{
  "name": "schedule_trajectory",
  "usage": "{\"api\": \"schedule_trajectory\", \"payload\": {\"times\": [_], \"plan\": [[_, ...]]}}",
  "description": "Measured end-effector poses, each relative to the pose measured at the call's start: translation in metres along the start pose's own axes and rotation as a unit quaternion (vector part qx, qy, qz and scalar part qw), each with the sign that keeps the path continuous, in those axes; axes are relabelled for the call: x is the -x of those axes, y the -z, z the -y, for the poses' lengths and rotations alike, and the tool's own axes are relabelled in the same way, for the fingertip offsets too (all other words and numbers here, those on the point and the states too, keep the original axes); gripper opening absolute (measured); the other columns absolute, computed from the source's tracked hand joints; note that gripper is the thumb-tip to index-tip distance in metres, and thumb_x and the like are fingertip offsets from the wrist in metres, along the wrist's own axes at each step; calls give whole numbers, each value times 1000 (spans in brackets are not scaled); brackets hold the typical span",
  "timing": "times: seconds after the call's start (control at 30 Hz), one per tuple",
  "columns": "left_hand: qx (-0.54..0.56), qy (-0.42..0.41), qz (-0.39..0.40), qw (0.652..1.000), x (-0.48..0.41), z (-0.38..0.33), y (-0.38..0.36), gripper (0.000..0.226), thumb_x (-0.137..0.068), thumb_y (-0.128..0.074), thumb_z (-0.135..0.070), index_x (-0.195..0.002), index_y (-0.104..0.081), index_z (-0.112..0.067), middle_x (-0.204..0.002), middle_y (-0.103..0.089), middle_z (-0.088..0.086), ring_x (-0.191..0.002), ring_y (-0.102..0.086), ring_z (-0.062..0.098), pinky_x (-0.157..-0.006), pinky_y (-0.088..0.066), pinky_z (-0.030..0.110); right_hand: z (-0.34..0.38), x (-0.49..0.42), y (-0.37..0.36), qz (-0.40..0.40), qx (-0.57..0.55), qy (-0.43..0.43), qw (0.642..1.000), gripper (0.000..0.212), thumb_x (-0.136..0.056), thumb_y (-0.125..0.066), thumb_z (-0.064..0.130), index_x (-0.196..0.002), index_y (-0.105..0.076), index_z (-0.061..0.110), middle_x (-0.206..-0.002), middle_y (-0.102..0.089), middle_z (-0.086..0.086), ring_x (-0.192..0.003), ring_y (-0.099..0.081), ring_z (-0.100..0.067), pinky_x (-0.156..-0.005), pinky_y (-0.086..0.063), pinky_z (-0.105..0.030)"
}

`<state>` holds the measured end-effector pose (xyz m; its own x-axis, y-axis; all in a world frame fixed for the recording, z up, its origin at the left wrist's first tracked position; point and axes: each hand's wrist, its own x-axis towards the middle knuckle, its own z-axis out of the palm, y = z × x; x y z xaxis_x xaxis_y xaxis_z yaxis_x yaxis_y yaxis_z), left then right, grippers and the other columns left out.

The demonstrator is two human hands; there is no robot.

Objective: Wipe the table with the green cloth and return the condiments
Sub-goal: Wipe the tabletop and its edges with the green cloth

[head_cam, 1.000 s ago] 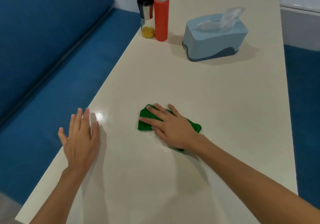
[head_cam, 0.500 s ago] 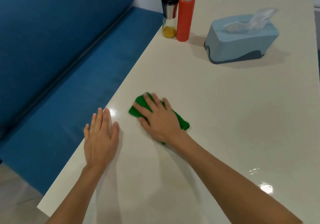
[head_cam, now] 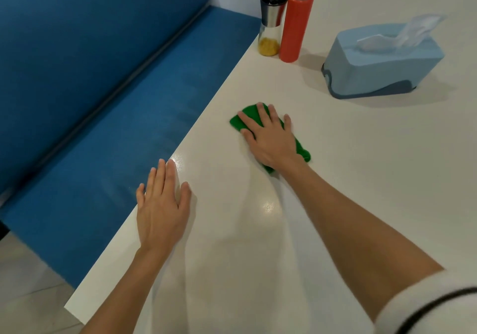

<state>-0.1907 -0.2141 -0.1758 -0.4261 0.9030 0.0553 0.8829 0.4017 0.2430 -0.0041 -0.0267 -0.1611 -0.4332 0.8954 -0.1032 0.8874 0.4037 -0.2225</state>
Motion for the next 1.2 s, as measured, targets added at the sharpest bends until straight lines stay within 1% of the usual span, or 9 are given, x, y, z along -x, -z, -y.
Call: {"api": "schedule_trajectory", "payload": {"times": [0.07, 0.2, 0.37, 0.43, 0.57, 0.73, 0.93, 1.07, 1.2], "plan": [[7, 0, 3, 1000, 0, 0, 0, 64, -95, -18, -46, -152, -25, -18, -159, -20, 0, -147, -17, 20, -117, -12, 45, 25, -1, -6, 0, 0, 0, 1000, 50, -100, -18, 47, -149, -13, 41, -160, -3, -6, -146, 1, -29, -114, -1, -54], [12, 0, 3, 1000, 0, 3, 0, 62, -96, -20, -46, -152, -22, -20, -160, -17, -1, -148, -14, 18, -117, -10, 44, 55, 34, -17, 3, 9, 106, 994, 49, -100, -21, 46, -149, -15, 42, -161, -4, -5, -147, 0, -27, -115, -1, -49], [27, -4, 9, 1000, 1, 3, 0, 62, -97, -18, -47, -153, -19, -21, -161, -13, -3, -148, -9, 15, -118, -6, 41, 19, 98, -15, 36, 14, 232, 972, 46, -99, -20, 49, -145, -21, 48, -160, -12, 3, -147, -7, -20, -115, -4, -47], [28, -4, 7, 1000, 1, 3, 0, 62, -97, -17, -48, -153, -19, -21, -161, -13, -3, -148, -9, 15, -118, -5, 41, -7, 95, -6, 44, 30, 228, 972, 47, -97, -20, 52, -144, -18, 53, -160, -11, 7, -147, -7, -15, -115, -1, -49], [12, -1, 5, 1000, 0, 2, 0, 63, -97, -15, -48, -153, -20, -20, -161, -14, -2, -148, -10, 17, -118, -6, 43, -31, 42, 10, 30, 35, 139, 989, 47, -97, -18, 54, -144, -11, 55, -160, -6, 7, -147, -3, -16, -114, 5, -53], [1, 5, 7, 1000, -1, 1, -1, 63, -96, -15, -47, -153, -20, -19, -160, -15, -2, -148, -11, 17, -118, -8, 44, 20, -24, -4, 5, 16, 4, 1000, 50, -100, -16, 48, -149, -10, 44, -161, -2, -5, -146, 2, -29, -114, 1, -56], [28, 6, -2, 1000, -1, 3, 0, 64, -94, -21, -47, -152, -24, -20, -160, -17, -2, -148, -13, 14, -118, -8, 39, 94, 14, -26, 1, 20, 126, 992, 49, -100, -22, 43, -149, -16, 41, -160, -8, -5, -146, -4, -29, -115, -4, -51], [43, 0, -8, 999, 2, 4, 1, 63, -96, -23, -48, -151, -26, -18, -160, -19, -2, -147, -14, 14, -116, -11, 36, 64, 71, -23, 21, 15, 217, 976, 46, -100, -21, 46, -146, -20, 46, -160, -13, 2, -147, -8, -22, -115, -5, -49], [37, 1, -11, 999, 2, 3, -1, 61, -97, -23, -46, -151, -28, -17, -159, -21, 0, -147, -16, 17, -115, -17, 38, 13, 64, -5, 33, 27, 181, 983, 46, -99, -18, 49, -145, -14, 52, -160, -6, 10, -147, -3, -14, -116, 0, -48]]}}
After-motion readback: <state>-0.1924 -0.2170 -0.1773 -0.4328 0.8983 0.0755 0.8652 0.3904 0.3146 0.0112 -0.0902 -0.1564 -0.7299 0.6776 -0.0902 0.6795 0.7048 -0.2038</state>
